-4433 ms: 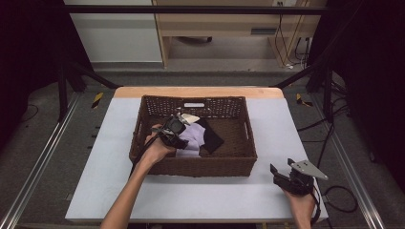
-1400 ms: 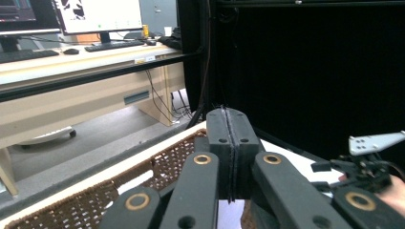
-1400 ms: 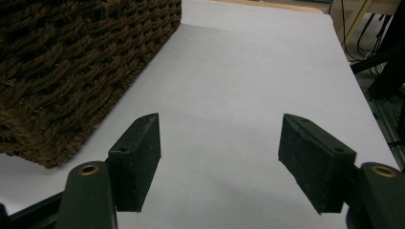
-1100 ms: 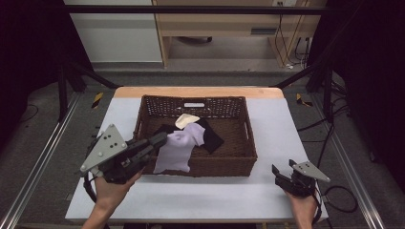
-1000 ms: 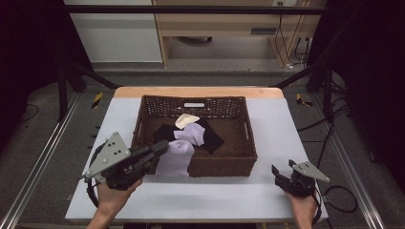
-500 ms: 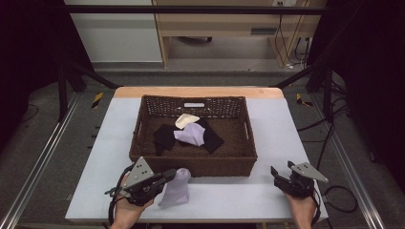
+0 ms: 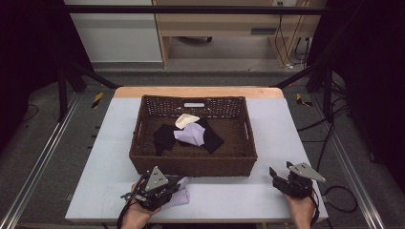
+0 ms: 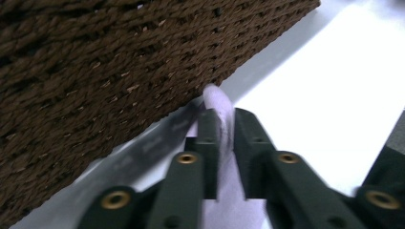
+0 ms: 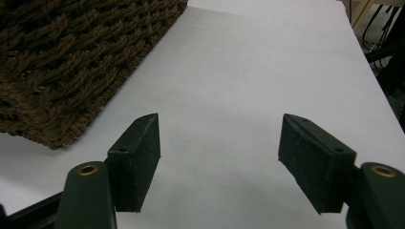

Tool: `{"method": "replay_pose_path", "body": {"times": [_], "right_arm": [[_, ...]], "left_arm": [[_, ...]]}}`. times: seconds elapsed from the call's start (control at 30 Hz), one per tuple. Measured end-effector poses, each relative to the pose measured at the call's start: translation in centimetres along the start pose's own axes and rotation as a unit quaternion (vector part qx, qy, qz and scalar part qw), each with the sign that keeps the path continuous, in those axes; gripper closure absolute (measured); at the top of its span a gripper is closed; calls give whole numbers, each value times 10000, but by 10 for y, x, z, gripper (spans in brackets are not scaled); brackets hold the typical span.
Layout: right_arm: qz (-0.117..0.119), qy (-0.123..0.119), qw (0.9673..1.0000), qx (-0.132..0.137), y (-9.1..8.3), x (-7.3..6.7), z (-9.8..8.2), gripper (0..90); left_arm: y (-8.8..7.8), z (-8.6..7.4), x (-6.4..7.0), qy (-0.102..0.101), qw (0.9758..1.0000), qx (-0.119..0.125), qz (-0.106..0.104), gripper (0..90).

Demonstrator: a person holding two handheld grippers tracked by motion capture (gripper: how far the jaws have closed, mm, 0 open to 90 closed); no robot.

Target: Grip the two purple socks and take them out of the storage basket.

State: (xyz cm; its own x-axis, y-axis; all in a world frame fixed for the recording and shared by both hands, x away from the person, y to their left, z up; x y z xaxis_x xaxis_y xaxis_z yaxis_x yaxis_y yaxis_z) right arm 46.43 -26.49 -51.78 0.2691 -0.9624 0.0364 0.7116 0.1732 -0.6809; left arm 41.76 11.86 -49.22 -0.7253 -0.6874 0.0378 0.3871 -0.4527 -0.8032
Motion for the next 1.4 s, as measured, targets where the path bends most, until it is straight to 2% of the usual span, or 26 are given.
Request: {"method": "replay_pose_path", "body": {"times": [0.1,0.2,0.3,0.33,0.57,0.73,0.8,0.87,0.9,0.93,0.97,1.0,1.03,1.07,1.13,1.17,1.2,1.3,1.4], "right_arm": [[15,7,10000,-5,0,-1,0,297],[1,17,10000,-1,0,0,0,288],[1,31,10000,9,0,0,0,287],[3,36,10000,7,0,0,0,285],[12,88,10000,19,0,0,1,287],[57,147,9998,72,0,0,3,300],[81,171,9998,97,0,1,3,306],[96,187,9997,118,0,1,3,311],[96,187,9997,118,0,1,3,311],[90,186,9997,144,0,2,4,316],[92,188,9997,151,0,2,4,316],[95,190,9997,157,0,2,4,318],[95,190,9997,157,0,2,4,318],[102,198,9996,149,0,2,4,321],[102,200,9996,151,0,3,5,325],[102,200,9996,151,0,3,5,325],[101,204,9996,139,1,3,5,328],[89,210,9996,139,2,3,5,334],[95,211,9996,138,2,3,5,342]], "left_arm": [[-4,2,0,-104,9999,78,-15,687],[-14,6,-3,-206,9995,243,78,609],[-21,9,-5,-243,9990,355,149,576],[-30,15,-8,-297,9981,507,190,561],[-54,39,-16,-252,9954,867,305,514],[-64,64,-27,-313,9926,1130,323,512],[-66,76,-31,-260,9917,1179,432,508],[-67,90,-37,-215,9908,1217,542,506],[-67,90,-37,-215,9908,1217,542,507],[-65,102,-43,-199,9900,1236,644,507],[-65,102,-43,-199,9900,1236,644,506],[-62,114,-51,-229,9904,1191,669,502],[-62,114,-51,-229,9904,1191,669,502],[-58,125,-59,-314,9899,1147,774,505],[-54,135,-66,-352,9896,1116,833,507],[-54,135,-66,-352,9896,1116,833,508],[-50,144,-72,-399,9887,1130,900,509],[-42,156,-81,-451,9877,1129,980,514],[-33,165,-89,-431,9874,1046,1103,522]]}}
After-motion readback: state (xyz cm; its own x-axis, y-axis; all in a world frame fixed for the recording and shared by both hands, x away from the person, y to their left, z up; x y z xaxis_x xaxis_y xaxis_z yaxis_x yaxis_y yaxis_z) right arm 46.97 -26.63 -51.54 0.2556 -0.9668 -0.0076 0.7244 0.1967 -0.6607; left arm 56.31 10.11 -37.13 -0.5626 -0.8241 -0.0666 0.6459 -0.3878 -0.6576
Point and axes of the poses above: each handheld gripper's, and its own axes: y roughly forward along the jaws, z roughly out of its top, x roughly to its right, the point moved 7 cm from there along y, roughly forward along the jaws, and after that the axes turned 14 degrees about -x, right-handed, at the moved point
